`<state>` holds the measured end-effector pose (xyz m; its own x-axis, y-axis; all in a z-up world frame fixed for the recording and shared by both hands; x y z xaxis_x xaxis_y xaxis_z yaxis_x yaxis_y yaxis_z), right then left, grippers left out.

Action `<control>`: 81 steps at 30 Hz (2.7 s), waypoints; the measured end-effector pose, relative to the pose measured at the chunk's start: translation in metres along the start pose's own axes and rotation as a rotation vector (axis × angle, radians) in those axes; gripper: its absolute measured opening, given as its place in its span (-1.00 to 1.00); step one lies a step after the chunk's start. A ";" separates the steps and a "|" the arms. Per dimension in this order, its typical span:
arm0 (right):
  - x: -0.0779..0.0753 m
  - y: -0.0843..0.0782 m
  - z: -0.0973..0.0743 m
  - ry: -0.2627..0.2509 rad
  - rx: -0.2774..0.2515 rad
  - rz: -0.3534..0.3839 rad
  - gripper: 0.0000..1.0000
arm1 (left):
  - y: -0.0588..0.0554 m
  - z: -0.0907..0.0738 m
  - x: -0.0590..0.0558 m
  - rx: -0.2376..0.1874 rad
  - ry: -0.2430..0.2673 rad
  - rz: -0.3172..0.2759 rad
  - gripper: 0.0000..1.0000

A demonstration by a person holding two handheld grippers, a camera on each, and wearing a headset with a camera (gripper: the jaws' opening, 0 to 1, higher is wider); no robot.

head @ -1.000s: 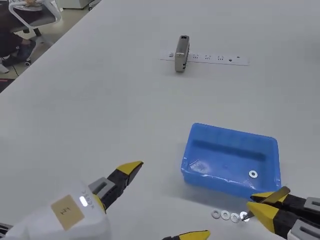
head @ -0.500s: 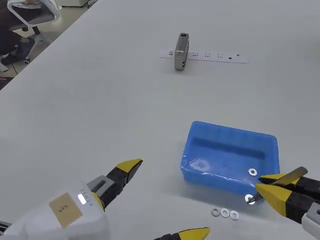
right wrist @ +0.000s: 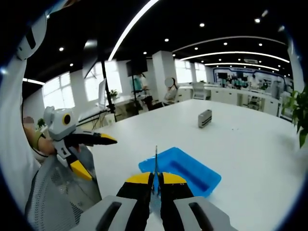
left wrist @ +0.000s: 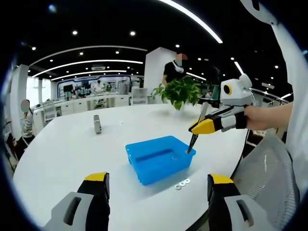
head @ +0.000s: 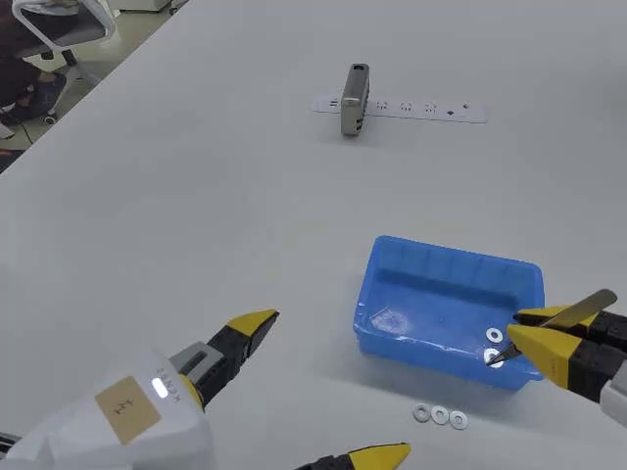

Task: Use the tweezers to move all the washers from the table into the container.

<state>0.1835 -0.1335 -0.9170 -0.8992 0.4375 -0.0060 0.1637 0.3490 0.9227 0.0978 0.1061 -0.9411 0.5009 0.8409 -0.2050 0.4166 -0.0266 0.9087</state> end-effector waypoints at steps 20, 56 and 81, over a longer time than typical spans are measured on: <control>-0.017 -0.001 0.019 -0.015 0.011 0.005 -0.95 | -0.001 0.000 0.001 0.009 0.005 0.004 0.68; -0.052 -0.033 0.054 -0.023 0.093 0.068 -0.95 | 0.000 0.000 0.002 0.007 0.013 0.004 0.66; -0.053 -0.033 0.056 -0.022 0.093 0.088 -0.93 | -0.001 0.000 0.001 0.019 0.009 0.009 0.65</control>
<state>0.2484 -0.1215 -0.9689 -0.8710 0.4871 0.0640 0.2790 0.3832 0.8805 0.0981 0.1072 -0.9425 0.4979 0.8455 -0.1932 0.4260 -0.0444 0.9036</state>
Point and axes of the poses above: the centre of the closed fingertips' face, and the gripper's own axes: z roughly forward along the fingers, x roughly to its left, y roughly out of its top, the point moved 10 cm from there along -z, roughly backward along the fingers, and after that the axes turned 9 degrees about -z, right-handed, at the moved point
